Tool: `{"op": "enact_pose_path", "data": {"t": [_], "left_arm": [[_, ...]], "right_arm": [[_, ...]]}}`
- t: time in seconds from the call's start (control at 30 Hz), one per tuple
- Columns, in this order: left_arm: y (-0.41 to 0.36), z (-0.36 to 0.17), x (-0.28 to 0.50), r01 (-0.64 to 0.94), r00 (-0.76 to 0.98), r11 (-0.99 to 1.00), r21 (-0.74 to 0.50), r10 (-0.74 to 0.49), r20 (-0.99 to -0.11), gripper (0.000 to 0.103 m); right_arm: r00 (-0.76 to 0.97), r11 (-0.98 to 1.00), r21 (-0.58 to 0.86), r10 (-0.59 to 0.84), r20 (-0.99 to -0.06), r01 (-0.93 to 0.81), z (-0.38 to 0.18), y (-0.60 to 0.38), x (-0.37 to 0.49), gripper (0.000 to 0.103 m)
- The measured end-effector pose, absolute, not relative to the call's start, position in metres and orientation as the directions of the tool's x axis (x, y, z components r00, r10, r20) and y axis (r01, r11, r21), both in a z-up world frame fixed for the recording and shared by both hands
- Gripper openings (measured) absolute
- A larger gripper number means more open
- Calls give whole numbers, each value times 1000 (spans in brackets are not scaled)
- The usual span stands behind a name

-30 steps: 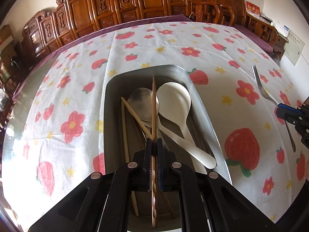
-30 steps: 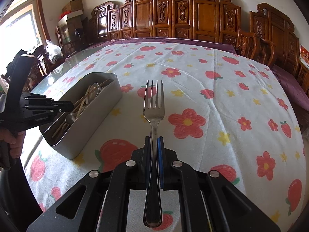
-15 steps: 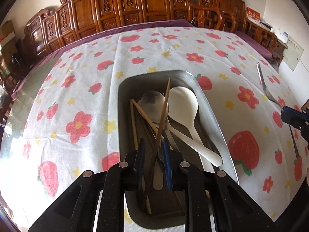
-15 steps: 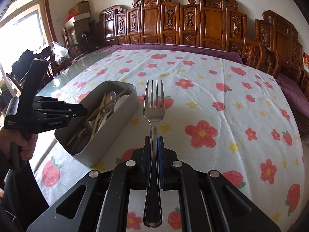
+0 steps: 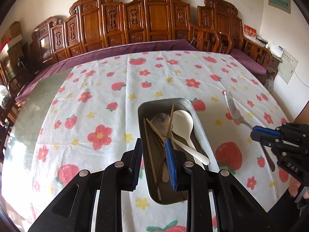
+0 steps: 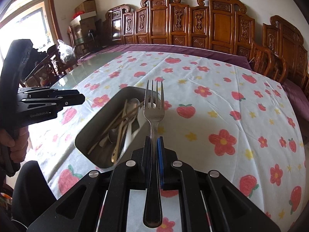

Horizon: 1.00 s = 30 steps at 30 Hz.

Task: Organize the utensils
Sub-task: 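Carry the metal fork into the metal tray and open the right gripper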

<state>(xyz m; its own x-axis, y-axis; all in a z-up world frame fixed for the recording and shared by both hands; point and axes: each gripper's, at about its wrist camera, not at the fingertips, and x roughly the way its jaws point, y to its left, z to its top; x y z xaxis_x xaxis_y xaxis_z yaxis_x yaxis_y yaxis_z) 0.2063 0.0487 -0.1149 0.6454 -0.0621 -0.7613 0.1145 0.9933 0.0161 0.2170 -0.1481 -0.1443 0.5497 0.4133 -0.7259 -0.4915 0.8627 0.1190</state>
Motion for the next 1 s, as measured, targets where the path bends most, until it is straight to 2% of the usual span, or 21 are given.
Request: {"op": "enact_pose_path", "data": {"t": [0.27, 0.43, 0.6, 0.7, 1.0], "left_arm": [[69, -97, 202, 94, 668, 996, 1, -62, -741, 25], [81, -98, 202, 79, 671, 997, -5, -57, -739, 38], [96, -104, 202, 56, 671, 998, -6, -42, -740, 60], [106, -108, 202, 39, 667, 999, -3, -29, -744, 69], [131, -116, 205, 2, 651, 1000, 3, 1, -759, 73]], "right_arm": [[530, 844, 118, 431, -730, -524, -137, -112, 230, 9], [501, 840, 149, 443, -744, -522, -147, -89, 241, 9], [470, 837, 176, 450, -759, -518, -159, -68, 252, 8], [461, 837, 178, 449, -765, -518, -164, -56, 258, 9], [424, 851, 186, 420, -803, -491, -192, -30, 275, 9]]}}
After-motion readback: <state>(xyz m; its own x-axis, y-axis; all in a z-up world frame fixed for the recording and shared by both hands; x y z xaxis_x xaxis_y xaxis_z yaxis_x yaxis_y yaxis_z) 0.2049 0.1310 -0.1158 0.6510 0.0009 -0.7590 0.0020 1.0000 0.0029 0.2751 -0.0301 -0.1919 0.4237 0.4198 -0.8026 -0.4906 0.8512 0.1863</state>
